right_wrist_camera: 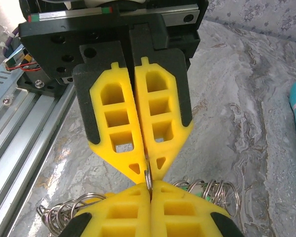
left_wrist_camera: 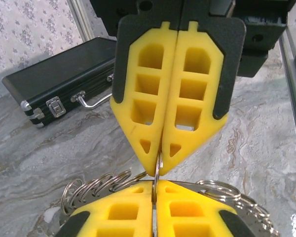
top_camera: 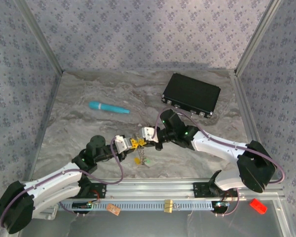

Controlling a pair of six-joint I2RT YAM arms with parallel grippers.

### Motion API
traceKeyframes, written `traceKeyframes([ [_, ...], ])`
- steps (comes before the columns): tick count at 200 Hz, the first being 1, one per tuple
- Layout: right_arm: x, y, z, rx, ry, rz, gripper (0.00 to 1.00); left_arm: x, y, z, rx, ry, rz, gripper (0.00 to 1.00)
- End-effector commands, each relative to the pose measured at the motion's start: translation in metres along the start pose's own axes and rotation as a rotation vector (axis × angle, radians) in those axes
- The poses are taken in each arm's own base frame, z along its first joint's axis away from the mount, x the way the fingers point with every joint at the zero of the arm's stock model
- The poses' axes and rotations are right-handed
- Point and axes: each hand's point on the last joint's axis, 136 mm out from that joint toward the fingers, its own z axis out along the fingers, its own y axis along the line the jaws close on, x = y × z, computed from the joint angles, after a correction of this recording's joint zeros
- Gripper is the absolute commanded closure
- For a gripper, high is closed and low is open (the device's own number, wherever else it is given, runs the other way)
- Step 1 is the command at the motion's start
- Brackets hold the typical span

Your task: Put the keys on the keyring

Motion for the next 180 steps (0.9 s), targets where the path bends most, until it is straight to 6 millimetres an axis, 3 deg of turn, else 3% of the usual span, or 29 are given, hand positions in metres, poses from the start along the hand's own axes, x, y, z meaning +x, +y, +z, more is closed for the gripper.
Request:
traceKeyframes([
  [1,-0.012,0.005,0.003,-0.035,-0.036,-0.009,1.00,-0.020,0.004,-0.002,-0.013,-0.064,0.027,0.97],
  [16,-0.006,0.003,0.002,-0.015,-0.001,-0.016,1.00,-0.021,0.005,-0.003,-0.021,-0.058,0.038,1.00],
  [29,0.003,-0.002,-0.001,0.024,0.052,-0.033,0.82,-0.021,0.006,-0.004,-0.027,-0.045,0.052,1.00],
  [48,0.011,-0.006,-0.005,0.051,0.117,-0.067,0.77,-0.022,0.006,-0.004,-0.028,-0.020,0.081,1.00],
  [140,0.001,-0.001,-0.002,0.020,0.137,-0.099,0.74,-0.018,-0.002,0.004,0.027,0.044,0.121,1.00],
  [180,0.000,0.001,0.001,0.006,0.142,-0.101,0.88,-0.017,-0.003,0.003,0.033,0.054,0.124,1.00],
])
